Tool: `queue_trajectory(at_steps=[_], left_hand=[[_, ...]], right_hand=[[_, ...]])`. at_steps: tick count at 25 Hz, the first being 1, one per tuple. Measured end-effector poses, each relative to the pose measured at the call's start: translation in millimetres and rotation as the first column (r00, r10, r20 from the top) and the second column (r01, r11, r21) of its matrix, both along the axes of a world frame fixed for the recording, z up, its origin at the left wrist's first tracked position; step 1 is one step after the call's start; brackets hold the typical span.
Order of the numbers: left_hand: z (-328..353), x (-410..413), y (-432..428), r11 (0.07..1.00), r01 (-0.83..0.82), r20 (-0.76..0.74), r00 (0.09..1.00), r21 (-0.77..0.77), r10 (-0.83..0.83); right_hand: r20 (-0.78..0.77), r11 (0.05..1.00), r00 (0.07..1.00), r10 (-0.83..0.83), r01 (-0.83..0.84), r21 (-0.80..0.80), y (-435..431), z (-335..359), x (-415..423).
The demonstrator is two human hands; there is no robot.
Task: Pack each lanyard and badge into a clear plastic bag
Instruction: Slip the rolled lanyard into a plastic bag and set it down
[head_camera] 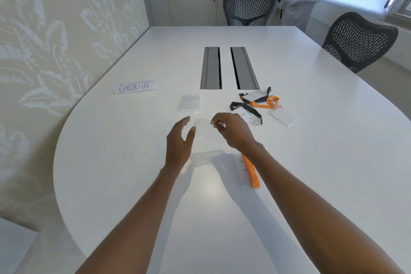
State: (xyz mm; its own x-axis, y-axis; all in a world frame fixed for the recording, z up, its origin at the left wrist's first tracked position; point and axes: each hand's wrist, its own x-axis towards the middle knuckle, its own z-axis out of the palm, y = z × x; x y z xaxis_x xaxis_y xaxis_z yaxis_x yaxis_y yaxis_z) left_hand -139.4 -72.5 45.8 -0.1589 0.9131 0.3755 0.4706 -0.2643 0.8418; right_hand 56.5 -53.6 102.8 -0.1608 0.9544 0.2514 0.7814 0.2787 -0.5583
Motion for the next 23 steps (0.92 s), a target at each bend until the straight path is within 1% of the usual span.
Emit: queue_trajectory(at_steps=[2, 4, 6, 8, 10, 12, 13, 14, 16, 19, 23], left_hand=[[6, 3, -10, 0.999, 0.024, 0.041, 0.999, 0.030, -0.026], [8, 5, -21, 0.999, 0.034, 0.073, 0.997, 0.023, -0.036], [11, 6, -31, 0.998, 0.052, 0.117, 0.992, -0.023, -0.049], [13, 7, -40, 0.995, 0.061, 0.183, 0.982, -0.083, -0.045], [14, 9, -50, 0.988, 0.070, 0.276, 0.961, -0.140, -0.029], [15, 12, -58, 0.979, 0.083, 0.356, 0.935, -0.187, -0.011], [16, 14, -62, 0.974, 0.092, 0.391, 0.920, -0.206, -0.004], [17, 17, -65, 0.969, 0.105, 0.423, 0.906, -0.222, -0.001], [21, 22, -70, 0.960, 0.135, 0.475, 0.880, -0.247, -0.001], [25, 32, -78, 0.954, 0.159, 0.508, 0.861, -0.253, -0.008], [31, 42, -83, 0.958, 0.168, 0.538, 0.843, -0.232, -0.017]], right_hand=[[0.020, 0.999, 1.000, 0.014, -0.015, 0.035, -12, 2, 3], [0.016, 0.998, 1.000, 0.016, -0.017, 0.053, -21, 2, 5], [-0.008, 0.999, 1.000, 0.018, -0.018, 0.052, -29, 1, 10], [-0.088, 0.999, 0.996, 0.002, 0.002, 0.047, -38, -1, 17], [-0.173, 0.993, 0.983, -0.063, 0.079, 0.083, -49, -4, 22], [-0.228, 0.966, 0.959, -0.168, 0.207, 0.157, -64, -8, 20], [-0.258, 0.948, 0.946, -0.195, 0.249, 0.196, -72, -10, 17], [-0.287, 0.941, 0.939, -0.187, 0.255, 0.220, -79, -12, 13], [-0.343, 0.967, 0.935, -0.095, 0.169, 0.192, -91, -18, 4], [-0.398, 0.999, 0.918, -0.001, 0.021, 0.046, -102, -24, -4], [-0.439, 0.999, 0.897, 0.042, -0.045, 0.003, -107, -24, -4]])
